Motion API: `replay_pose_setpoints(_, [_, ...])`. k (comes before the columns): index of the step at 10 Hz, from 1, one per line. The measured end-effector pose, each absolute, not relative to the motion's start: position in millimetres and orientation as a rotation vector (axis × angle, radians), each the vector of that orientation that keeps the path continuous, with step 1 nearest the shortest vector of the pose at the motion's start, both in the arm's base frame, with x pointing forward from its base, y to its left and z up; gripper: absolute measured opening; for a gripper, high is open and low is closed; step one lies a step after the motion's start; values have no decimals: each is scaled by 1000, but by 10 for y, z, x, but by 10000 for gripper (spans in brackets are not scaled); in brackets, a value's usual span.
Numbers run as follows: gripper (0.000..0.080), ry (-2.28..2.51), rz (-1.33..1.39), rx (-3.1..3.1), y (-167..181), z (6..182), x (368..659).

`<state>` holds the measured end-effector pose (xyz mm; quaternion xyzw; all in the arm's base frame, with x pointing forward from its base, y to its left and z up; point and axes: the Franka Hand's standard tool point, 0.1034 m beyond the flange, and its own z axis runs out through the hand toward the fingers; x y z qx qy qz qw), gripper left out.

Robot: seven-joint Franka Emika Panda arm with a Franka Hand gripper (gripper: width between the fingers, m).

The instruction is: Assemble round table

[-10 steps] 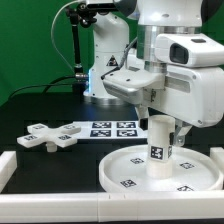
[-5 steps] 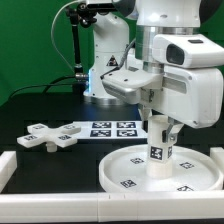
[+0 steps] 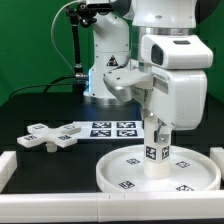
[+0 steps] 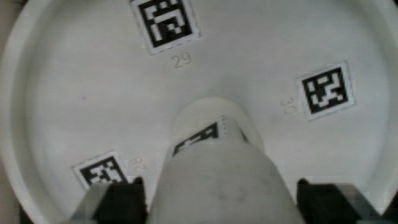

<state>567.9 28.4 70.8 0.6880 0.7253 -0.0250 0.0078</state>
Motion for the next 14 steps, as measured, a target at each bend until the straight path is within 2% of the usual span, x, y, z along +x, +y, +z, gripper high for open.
replay_pose_setpoints(6, [409,1815,-85,2541,291,702,5654])
replay_pose_setpoints(14, [409,633,-69,3091,371,692,5633])
